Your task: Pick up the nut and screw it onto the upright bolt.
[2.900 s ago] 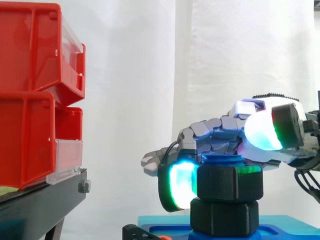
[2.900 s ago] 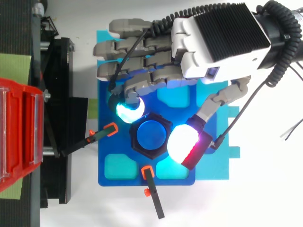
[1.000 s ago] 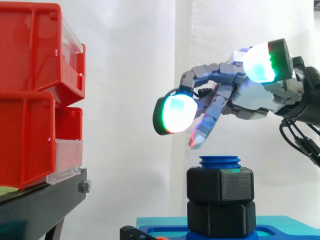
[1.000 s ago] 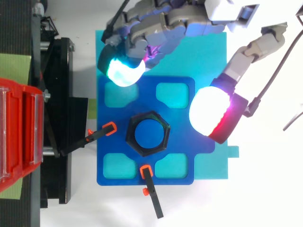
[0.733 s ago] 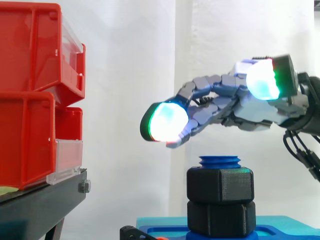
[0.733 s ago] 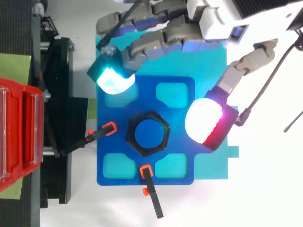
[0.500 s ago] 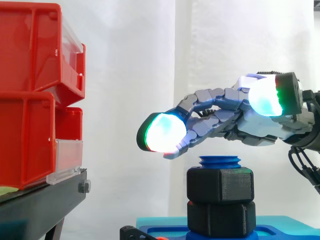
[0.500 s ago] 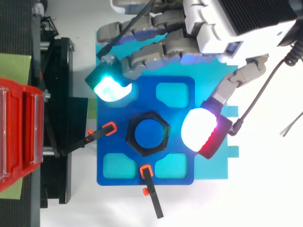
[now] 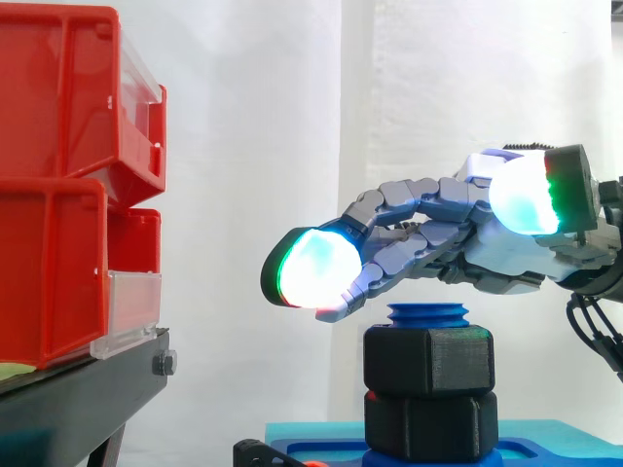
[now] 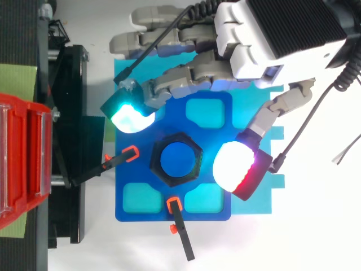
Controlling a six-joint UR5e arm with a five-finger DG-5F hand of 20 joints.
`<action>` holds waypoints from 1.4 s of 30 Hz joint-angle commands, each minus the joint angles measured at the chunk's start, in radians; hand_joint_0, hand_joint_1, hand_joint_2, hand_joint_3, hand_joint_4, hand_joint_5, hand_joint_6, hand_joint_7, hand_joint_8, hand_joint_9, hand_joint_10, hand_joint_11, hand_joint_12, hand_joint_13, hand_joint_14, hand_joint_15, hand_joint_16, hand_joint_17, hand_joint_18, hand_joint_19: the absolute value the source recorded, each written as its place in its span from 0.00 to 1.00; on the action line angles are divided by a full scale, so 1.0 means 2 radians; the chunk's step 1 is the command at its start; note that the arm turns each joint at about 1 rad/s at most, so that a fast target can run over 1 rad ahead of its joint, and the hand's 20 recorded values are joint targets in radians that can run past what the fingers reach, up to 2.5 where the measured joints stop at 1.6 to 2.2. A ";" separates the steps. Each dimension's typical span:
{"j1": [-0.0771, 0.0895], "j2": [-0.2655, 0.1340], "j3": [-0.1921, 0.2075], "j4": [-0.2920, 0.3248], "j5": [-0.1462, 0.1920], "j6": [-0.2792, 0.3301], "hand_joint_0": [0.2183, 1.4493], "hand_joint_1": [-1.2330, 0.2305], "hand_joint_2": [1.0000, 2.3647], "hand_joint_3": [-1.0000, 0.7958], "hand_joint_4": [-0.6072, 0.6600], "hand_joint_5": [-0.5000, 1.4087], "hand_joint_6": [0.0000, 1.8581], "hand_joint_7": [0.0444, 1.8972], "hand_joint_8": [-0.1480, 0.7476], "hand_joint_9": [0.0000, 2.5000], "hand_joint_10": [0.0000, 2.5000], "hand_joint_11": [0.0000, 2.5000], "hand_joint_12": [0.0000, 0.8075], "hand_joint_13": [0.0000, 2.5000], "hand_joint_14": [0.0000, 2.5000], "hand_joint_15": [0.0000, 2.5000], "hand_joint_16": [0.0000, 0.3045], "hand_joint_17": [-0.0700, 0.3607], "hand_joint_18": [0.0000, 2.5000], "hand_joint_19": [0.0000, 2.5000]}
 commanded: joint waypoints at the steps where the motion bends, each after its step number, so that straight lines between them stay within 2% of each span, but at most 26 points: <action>1: 0.002 0.000 0.000 0.001 0.002 0.000 0.16 0.66 0.00 0.28 0.57 0.18 0.27 0.32 0.42 0.14 0.00 0.00 0.45 0.01 0.00 0.00 0.15 0.40 0.00 0.00; 5: 0.007 -0.003 0.000 -0.001 0.003 0.000 0.16 0.66 0.00 0.28 0.57 0.18 0.27 0.32 0.42 0.14 0.00 0.00 0.45 0.01 0.00 0.00 0.15 0.41 0.00 0.00; 20: 0.010 -0.015 0.000 0.010 0.003 0.006 0.16 0.64 0.00 0.28 0.59 0.18 0.27 0.35 0.43 0.15 0.00 0.00 0.44 0.01 0.00 0.00 0.15 0.40 0.00 0.00; 25: 0.012 -0.022 0.000 0.027 0.004 0.012 0.16 0.64 0.00 0.28 0.60 0.18 0.27 0.36 0.44 0.15 0.00 0.00 0.44 0.01 0.00 0.00 0.15 0.40 0.00 0.00; 32: 0.012 -0.021 0.000 0.014 0.004 0.013 0.16 0.65 0.00 0.28 0.60 0.18 0.27 0.38 0.44 0.15 0.00 0.00 0.44 0.01 0.00 0.00 0.15 0.40 0.00 0.00; 38: 0.013 -0.021 0.000 0.014 0.004 0.012 0.17 0.65 0.00 0.28 0.63 0.20 0.27 0.51 0.45 0.17 0.00 0.00 0.44 0.03 0.00 0.00 0.14 0.39 0.00 0.00; 42: 0.013 -0.021 0.000 0.010 0.003 0.010 0.17 0.65 0.00 0.28 0.64 0.19 0.27 0.54 0.46 0.17 0.00 0.00 0.43 0.04 0.00 0.00 0.14 0.39 0.00 0.00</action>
